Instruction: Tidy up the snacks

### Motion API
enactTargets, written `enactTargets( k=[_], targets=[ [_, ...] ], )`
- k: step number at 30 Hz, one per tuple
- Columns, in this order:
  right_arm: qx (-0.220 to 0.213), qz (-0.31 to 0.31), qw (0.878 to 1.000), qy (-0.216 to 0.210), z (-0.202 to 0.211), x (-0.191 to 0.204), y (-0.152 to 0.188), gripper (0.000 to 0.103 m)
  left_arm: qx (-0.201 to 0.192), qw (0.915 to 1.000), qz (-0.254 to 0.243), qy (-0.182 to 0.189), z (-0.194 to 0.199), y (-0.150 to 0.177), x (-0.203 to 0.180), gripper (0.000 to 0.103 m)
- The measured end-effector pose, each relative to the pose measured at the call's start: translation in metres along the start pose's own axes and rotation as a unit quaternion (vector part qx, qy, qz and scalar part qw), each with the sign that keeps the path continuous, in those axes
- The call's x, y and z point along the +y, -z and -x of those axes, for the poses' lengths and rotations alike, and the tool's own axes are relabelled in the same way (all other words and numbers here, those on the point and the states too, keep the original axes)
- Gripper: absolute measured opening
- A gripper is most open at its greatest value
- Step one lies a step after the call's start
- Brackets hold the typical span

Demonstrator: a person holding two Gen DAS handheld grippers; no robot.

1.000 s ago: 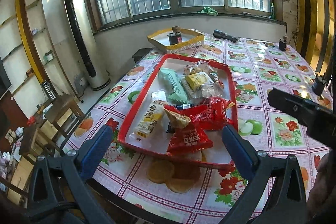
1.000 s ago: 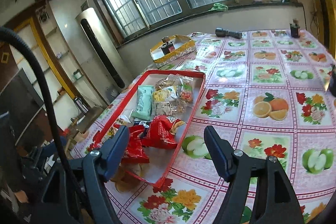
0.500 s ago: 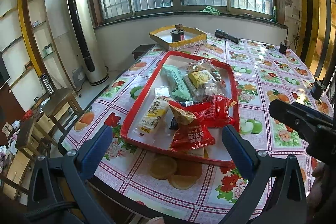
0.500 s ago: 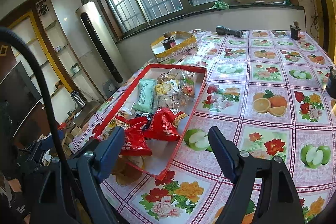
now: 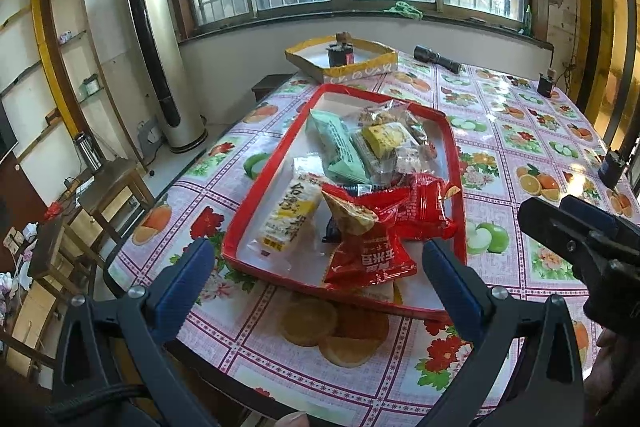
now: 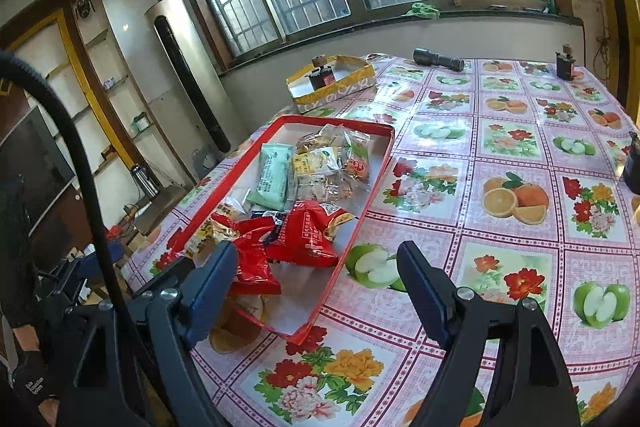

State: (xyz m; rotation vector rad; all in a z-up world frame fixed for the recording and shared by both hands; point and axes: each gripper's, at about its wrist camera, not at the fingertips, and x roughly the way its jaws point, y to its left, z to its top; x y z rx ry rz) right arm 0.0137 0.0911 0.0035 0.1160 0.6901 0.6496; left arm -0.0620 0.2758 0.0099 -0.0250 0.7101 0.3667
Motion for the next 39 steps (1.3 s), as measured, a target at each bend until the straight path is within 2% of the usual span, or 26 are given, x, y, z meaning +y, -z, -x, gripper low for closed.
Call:
enactTargets(
  k=[25, 33, 37, 39],
  targets=[
    [0.005, -0.002, 1.0, 0.01, -0.004, 0.005, 0.002, 0.082, 0.006, 1.0, -0.007, -0.004, -0.003, 0.0, 0.001, 0.103],
    [0.004, -0.002, 1.0, 0.004, -0.004, 0.008, 0.002, 0.082, 0.007, 0.9996, -0.02, -0.019, -0.002, 0.001, -0.003, 0.103],
    [0.004, -0.003, 1.0, 0.003, -0.005, 0.009, 0.002, 0.082, 0.006, 0.9998, -0.017, -0.003, -0.001, 0.002, -0.004, 0.103],
    [0.005, -0.004, 1.0, 0.003, -0.006, 0.01, 0.001, 0.082, 0.003, 0.9998, -0.017, -0.011, -0.001, 0.002, -0.003, 0.103]
  ],
)
